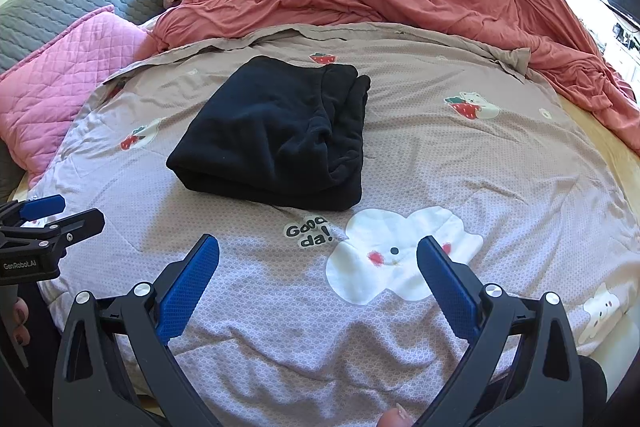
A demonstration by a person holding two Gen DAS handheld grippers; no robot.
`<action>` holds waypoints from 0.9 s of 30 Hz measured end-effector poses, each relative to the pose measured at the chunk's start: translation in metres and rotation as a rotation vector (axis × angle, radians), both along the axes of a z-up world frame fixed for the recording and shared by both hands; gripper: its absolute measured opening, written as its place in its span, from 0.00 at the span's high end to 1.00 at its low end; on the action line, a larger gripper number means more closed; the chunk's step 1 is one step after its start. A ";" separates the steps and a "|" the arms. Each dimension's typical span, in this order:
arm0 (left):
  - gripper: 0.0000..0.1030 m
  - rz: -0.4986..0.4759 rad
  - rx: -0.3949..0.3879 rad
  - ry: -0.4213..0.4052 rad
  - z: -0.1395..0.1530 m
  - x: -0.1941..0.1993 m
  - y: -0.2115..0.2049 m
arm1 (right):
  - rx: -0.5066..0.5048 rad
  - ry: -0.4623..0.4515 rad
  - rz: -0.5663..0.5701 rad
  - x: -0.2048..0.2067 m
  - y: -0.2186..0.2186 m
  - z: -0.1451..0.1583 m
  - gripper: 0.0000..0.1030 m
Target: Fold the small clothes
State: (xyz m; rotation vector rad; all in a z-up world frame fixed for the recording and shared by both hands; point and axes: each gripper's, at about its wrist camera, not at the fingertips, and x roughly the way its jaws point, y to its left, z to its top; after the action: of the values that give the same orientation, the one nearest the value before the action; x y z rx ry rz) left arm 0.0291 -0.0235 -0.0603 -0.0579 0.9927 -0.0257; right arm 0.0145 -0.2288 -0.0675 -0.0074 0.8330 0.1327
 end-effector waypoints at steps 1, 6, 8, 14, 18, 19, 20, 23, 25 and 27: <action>0.09 0.001 0.001 0.002 0.000 0.000 0.001 | 0.002 0.001 0.002 0.000 0.000 0.000 0.04; 0.09 0.007 -0.001 0.003 0.000 0.000 0.002 | 0.003 0.002 0.002 0.000 -0.001 0.000 0.04; 0.09 0.007 0.000 0.002 0.000 0.000 0.001 | 0.001 0.002 0.002 0.000 0.000 0.000 0.04; 0.09 0.009 0.012 -0.005 0.002 -0.001 0.001 | 0.000 0.001 0.002 0.000 0.000 0.000 0.04; 0.09 0.016 0.012 -0.007 0.003 -0.002 0.000 | 0.001 0.005 0.003 0.000 0.000 -0.001 0.04; 0.09 0.017 0.011 -0.008 0.003 -0.002 0.000 | 0.000 0.006 0.004 0.000 0.000 -0.002 0.04; 0.09 0.018 0.010 -0.009 0.003 -0.002 0.000 | 0.000 0.008 0.003 0.000 0.000 -0.002 0.04; 0.09 0.019 0.007 -0.008 0.003 -0.002 0.001 | 0.000 0.007 0.004 0.000 0.000 -0.002 0.04; 0.09 0.022 0.009 -0.010 0.003 -0.002 0.001 | -0.001 0.008 0.004 0.000 0.000 -0.002 0.04; 0.09 0.023 0.009 -0.013 0.003 -0.002 0.001 | -0.001 0.010 0.004 0.001 -0.001 -0.002 0.04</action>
State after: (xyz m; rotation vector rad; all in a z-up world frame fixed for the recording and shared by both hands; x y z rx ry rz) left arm 0.0272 -0.0223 -0.0569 -0.0609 0.9789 -0.0005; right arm 0.0154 -0.2294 -0.0696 -0.0089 0.8426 0.1363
